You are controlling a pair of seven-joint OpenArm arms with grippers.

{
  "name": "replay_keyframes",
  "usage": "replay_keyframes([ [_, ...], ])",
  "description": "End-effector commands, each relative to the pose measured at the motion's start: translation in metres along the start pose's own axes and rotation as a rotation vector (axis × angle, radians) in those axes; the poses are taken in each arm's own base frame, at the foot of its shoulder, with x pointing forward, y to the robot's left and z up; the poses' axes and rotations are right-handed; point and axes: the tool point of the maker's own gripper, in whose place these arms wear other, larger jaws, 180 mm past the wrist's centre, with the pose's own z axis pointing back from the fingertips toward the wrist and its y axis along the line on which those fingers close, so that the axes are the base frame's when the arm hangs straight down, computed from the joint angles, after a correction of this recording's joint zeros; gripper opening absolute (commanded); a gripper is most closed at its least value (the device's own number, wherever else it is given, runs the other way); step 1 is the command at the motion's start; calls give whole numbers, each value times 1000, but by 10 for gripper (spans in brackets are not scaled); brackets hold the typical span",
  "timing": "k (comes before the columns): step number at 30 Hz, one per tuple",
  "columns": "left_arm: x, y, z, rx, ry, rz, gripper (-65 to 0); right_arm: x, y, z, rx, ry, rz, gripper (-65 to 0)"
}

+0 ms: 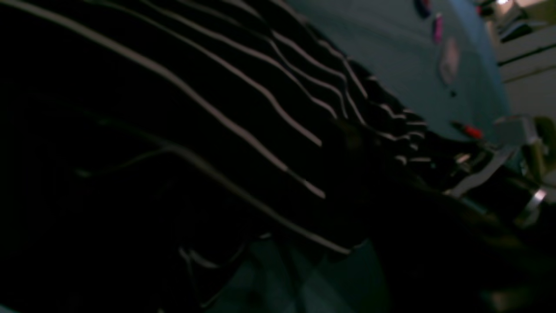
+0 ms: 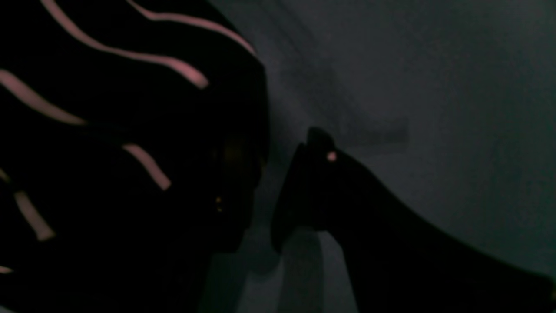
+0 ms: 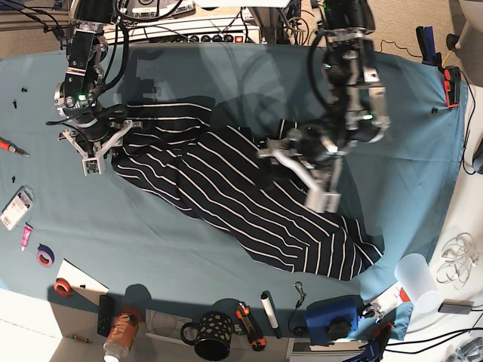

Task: Layout the t-shirt on the table in an organized manner, then fold the t-shirt properly
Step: 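Release with left gripper and move it back over the shirt, then move right gripper to the shirt and grasp a fold of fabric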

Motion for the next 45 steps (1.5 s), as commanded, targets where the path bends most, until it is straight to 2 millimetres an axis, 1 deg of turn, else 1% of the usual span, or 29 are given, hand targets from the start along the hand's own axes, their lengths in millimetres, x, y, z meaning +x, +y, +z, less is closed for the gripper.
replay_keyframes([
  [1,13,-9,-1,-20,-45,-15,-343,7,-7,2,-17,-10,14,-444],
  [3,11,-10,-2,-11,-35,-24,-410,7,-7,2,-17,-11,15,-444],
  [7,7,-5,1,1,-7,-22,-616,12,-7,2,-17,-39,15,-444],
  [8,9,-3,3,5,-10,-24,-650,14,-7,3,-16,-52,15,-444],
  [11,24,2,15,20,-59,-51,-650,18,-7,3,-16,-73,15,-444],
  [15,54,18,42,69,-169,-116,-650,19,-7,3,-17,-73,15,-444],
  [18,83,34,68,121,-285,-191,-650,19,-7,3,-17,-73,15,-444],
  [20,101,47,85,168,-327,-247,-650,19,-7,3,-16,-73,15,-444],
  [26,152,87,127,310,-378,-428,-650,18,-7,3,-16,-70,15,-444],
  [28,171,101,142,386,-393,-498,-650,17,-7,3,-16,-65,15,-444],
  [31,195,117,159,476,-387,-581,-650,17,-6,3,-13,-65,12,-444],
  [33,200,123,165,496,-376,-601,-650,17,-6,2,-11,-64,9,-444],
  [36,197,123,164,476,-353,-590,-650,17,-1,3,14,-65,-15,-444],
  [37,196,122,163,468,-350,-585,-650,18,4,3,43,-66,-22,-444],
  [39,195,123,163,468,-346,-583,-650,20,25,5,158,-77,-8,-444],
  [43,195,123,163,468,-346,-583,-650,29,83,18,441,-134,31,-444],
  [45,195,123,163,467,-346,-583,-650,31,110,22,533,-148,58,-444],
])
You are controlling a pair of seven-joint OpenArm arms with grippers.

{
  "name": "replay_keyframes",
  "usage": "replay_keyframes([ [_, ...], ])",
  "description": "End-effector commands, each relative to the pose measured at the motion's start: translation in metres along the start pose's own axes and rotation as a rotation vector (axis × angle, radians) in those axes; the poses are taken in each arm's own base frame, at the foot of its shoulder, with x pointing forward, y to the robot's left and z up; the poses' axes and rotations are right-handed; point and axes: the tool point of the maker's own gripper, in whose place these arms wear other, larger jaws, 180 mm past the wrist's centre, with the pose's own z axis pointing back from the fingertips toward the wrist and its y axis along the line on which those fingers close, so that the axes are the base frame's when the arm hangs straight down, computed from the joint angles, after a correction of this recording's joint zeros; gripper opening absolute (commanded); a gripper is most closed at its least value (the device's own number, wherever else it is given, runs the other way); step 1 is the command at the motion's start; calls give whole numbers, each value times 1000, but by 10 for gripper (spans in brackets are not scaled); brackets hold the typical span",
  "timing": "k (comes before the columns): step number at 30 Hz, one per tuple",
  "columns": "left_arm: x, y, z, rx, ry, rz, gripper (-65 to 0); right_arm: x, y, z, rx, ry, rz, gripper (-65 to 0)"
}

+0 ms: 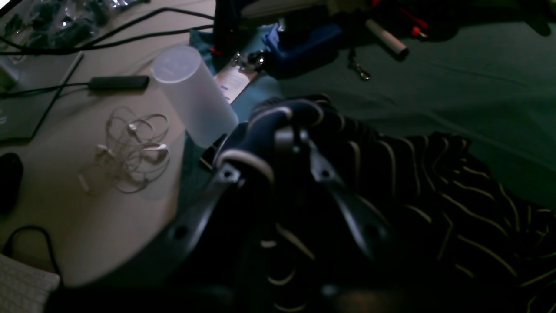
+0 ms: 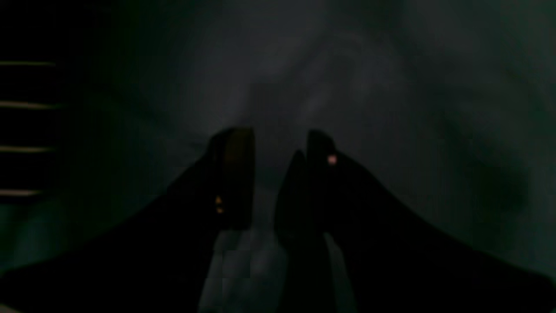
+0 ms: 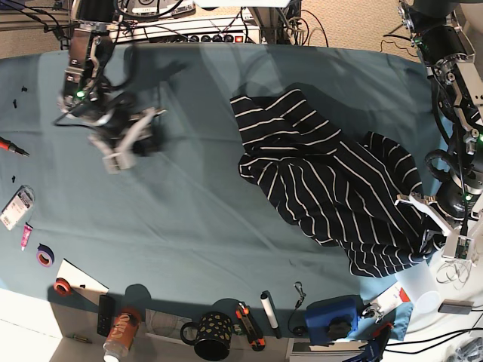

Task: Layout the t-shirt on the table in an organized manner, then fold the t-shirt properly
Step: 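Move right gripper to the shirt and grasp a fold of fabric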

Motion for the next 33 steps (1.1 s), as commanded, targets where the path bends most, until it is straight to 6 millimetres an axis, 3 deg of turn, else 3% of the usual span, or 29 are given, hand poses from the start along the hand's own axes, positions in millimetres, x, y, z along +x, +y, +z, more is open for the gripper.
replay_keyframes([
  [1,18,4,3,10,-60,-16,-650,14,9,-3,29,-39,29,-444],
  [6,18,5,3,10,-57,-16,-650,-2,79,-33,189,49,161,-444],
  [9,15,5,3,10,-43,-16,-650,-1,113,-49,210,47,181,-444],
  [13,15,5,3,10,-40,-16,-502,3,155,-63,256,41,231,-444],
  [17,15,5,3,10,-41,-16,-494,5,178,-72,253,42,261,-444],
  [23,15,5,3,10,-41,-16,-494,-3,183,-80,162,93,347,-446],
  [25,15,5,3,10,-41,-16,-494,-3,182,-81,147,95,349,-517],
  [27,15,5,3,10,-41,-16,-494,-1,178,-82,119,92,330,-641],
  [31,9,6,3,16,-8,-20,-494,6,156,-82,-3,82,316,-650],
  [33,6,4,3,9,10,-15,-494,21,146,-79,-62,47,324,-650],
])
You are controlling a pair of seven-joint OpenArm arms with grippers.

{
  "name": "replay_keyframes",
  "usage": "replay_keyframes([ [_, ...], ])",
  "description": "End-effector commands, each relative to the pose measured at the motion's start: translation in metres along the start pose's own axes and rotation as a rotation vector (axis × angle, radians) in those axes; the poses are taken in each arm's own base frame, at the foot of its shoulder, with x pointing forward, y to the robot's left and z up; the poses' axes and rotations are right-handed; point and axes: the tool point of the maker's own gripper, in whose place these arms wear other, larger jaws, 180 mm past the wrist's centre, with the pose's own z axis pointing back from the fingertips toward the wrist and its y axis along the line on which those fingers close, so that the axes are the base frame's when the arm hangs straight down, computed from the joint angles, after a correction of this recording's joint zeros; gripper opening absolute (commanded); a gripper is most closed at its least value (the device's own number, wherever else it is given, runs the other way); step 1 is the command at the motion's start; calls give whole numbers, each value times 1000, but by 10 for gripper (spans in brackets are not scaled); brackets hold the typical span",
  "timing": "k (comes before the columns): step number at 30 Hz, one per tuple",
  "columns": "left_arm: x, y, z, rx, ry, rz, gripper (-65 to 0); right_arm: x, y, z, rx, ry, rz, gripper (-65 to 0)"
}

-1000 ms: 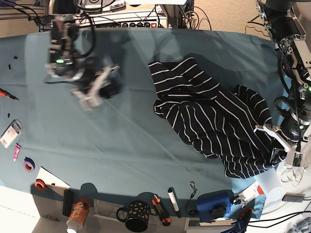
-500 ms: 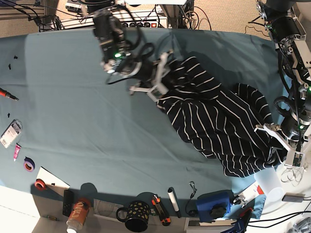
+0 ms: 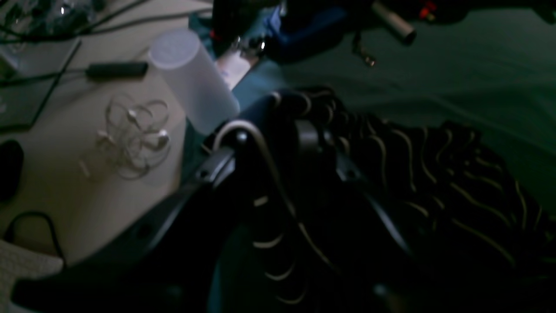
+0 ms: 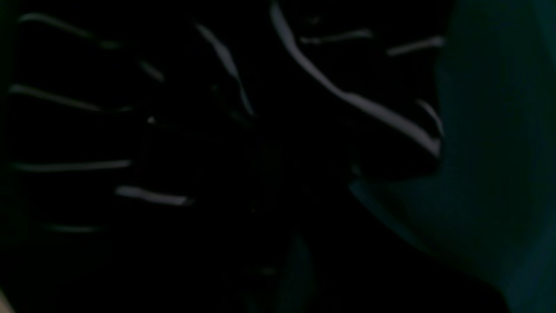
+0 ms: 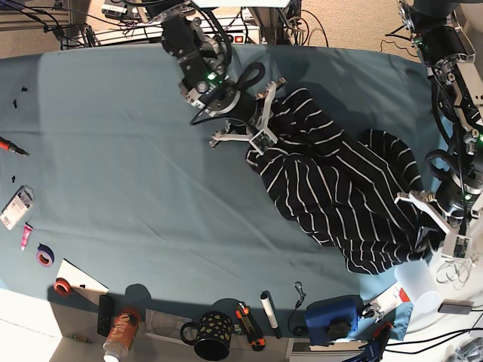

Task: Layout the t-shirt on the table in an organized manner, then fold the t-shirt properly
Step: 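Move right gripper to the shirt and grasp a fold of fabric, then pull the shirt apart with both grippers to spread it flat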

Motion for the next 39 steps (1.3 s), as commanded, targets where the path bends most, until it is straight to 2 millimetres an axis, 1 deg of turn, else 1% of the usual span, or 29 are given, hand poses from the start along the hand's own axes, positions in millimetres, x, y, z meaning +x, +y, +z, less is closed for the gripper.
replay_keyframes([
  [1,17,2,3,-4,-51,-6,-494,8,-19,4,-67,0,22,-650],
  [4,9,-6,4,-43,-19,16,-494,40,-44,13,-132,-80,31,-650],
  [6,-1,-9,5,-54,5,24,-494,56,-71,20,-196,-117,19,-650],
  [7,-8,-11,5,-60,22,29,-494,62,-88,24,-233,-131,5,-650],
  [9,-26,-14,8,-68,64,34,-494,68,-123,33,-297,-160,-56,-650],
  [12,-51,-19,13,-78,126,42,-494,74,-174,53,-367,-227,-192,-650],
  [15,-70,-23,18,-88,176,47,-494,72,-213,75,-416,-272,-273,-650],
  [17,-76,-28,20,-111,186,60,-494,66,-233,88,-449,-283,-305,-650],
  [19,-79,-39,23,-172,195,44,-489,58,-250,100,-493,-280,-318,-650],
  [22,-83,-61,29,-296,197,18,-432,46,-270,115,-550,-260,-312,-650],
  [25,-85,-89,42,-451,159,9,-374,38,-285,128,-589,-235,-288,-650],
  [28,-89,-107,56,-540,144,40,-364,31,-298,139,-637,-200,-249,-650],
  [30,-86,-116,64,-584,125,62,-364,27,-306,146,-675,-181,-230,-650],
  [33,-85,-120,70,-592,121,52,-364,21,-321,159,-749,-145,-205,-650],
  [36,-93,-112,66,-540,159,8,-364,11,-339,180,-835,-125,-216,-650],
  [39,-102,-103,62,-484,195,-37,-364,-2,-356,205,-887,-147,-294,-650],
])
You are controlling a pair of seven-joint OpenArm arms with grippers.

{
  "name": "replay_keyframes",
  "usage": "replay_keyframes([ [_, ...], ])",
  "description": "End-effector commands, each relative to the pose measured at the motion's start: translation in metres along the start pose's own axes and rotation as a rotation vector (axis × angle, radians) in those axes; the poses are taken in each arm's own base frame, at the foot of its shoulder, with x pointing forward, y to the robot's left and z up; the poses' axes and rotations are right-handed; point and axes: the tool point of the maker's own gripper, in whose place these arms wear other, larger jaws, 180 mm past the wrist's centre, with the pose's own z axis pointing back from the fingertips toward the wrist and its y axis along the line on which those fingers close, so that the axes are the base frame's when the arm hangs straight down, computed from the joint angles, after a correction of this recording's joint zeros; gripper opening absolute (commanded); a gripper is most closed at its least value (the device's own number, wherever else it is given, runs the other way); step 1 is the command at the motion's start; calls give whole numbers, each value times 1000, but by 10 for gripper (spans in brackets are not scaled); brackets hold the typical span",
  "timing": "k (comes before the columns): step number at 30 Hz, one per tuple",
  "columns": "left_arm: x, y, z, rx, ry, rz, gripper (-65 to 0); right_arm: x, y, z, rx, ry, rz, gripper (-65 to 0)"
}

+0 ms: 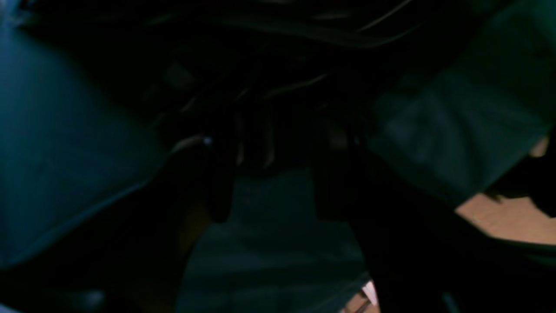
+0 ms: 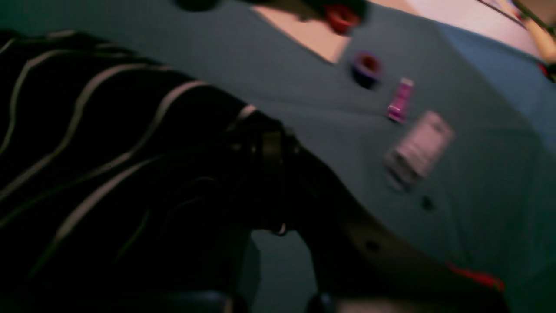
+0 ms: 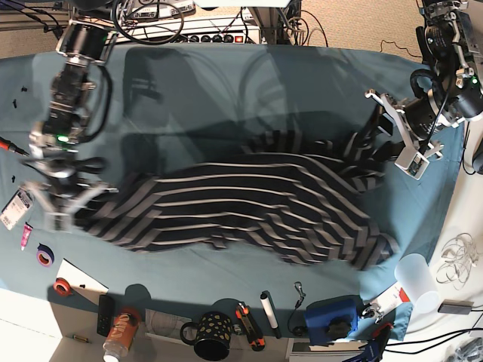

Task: Layout the t-shirt on the table in an organized manner, then fold the t-shirt properly
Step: 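Pull the shirt apart with both grippers to spread it flat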

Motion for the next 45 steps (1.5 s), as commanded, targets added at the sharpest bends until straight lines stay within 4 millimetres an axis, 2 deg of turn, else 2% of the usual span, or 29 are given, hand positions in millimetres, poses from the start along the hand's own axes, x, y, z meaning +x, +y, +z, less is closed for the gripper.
replay_keyframes([
  [1,10,2,2,12,-40,-23,-364,20,-21,4,-37,-62,-28,-650],
  [5,11,12,-7,65,-99,0,-340,12,-37,9,-42,-52,-77,-650],
  [7,11,11,-15,75,-120,-5,-329,10,-41,10,-53,-45,-84,-650],
  [12,-1,-28,-54,-1,-65,-120,-328,9,-41,10,-53,-35,-84,-650],
  [13,-3,-30,-62,30,-57,-141,-328,8,-41,10,-53,-34,-84,-650],
  [16,-4,-12,-76,224,-53,-166,-328,5,-41,10,-55,-16,-80,-650],
  [18,-12,-3,-83,299,5,-150,-328,0,-42,10,-61,-3,-69,-650],
  [22,-32,4,-100,292,140,-137,-328,-13,-38,12,-46,25,-47,-650],
  [28,-40,22,-125,267,181,-50,-330,-20,-36,14,-39,41,-36,-650],
  [29,-38,24,-125,271,182,-51,-342,-20,-36,14,-39,38,-35,-650],
  [31,-33,26,-125,276,176,-53,-422,-19,-36,14,-39,35,-35,-650],
  [34,-24,26,-124,280,155,-62,-648,-19,-36,14,-38,32,-35,-650],
  [37,-4,34,-114,354,101,-57,-650,-15,-37,14,-39,12,-34,-650],
  [39,16,45,-100,440,55,-75,-650,-13,-37,14,-39,2,-34,-650],
  [45,92,68,-32,615,-131,-154,-650,-11,-40,14,-50,-5,-23,-650],
])
